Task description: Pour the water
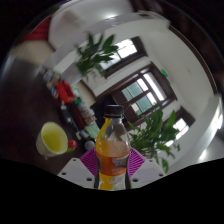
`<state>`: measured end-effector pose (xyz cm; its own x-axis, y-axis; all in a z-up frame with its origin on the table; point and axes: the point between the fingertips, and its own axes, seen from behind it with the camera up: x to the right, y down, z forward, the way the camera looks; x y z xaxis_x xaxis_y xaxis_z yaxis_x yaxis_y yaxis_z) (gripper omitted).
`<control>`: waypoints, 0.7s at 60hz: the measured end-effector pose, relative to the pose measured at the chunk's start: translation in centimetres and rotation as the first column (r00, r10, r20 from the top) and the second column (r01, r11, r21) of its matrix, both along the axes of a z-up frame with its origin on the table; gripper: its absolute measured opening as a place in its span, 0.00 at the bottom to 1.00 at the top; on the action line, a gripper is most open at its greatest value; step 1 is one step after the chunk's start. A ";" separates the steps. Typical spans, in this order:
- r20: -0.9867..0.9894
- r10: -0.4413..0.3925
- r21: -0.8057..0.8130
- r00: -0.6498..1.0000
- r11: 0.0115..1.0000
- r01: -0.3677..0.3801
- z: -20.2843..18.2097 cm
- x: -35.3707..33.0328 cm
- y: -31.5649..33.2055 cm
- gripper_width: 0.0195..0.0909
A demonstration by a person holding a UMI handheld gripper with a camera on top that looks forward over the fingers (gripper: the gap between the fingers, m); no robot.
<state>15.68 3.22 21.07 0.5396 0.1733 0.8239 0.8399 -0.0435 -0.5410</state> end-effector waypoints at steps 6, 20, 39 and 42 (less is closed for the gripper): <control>-0.289 0.012 -0.038 0.957 0.999 -0.024 0.5 0.5 -0.1 0.21; -0.771 -0.049 -0.117 0.635 0.991 -0.065 -2.5 3.5 1.2 0.22; -0.828 -0.018 -0.069 0.560 0.995 -0.070 -6.7 4.9 2.2 0.21; -0.826 -0.014 -0.063 0.564 0.996 -0.067 -6.9 4.7 1.9 0.21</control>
<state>20.40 5.13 14.12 0.9709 0.2394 0.0056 0.0315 -0.1042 -0.9941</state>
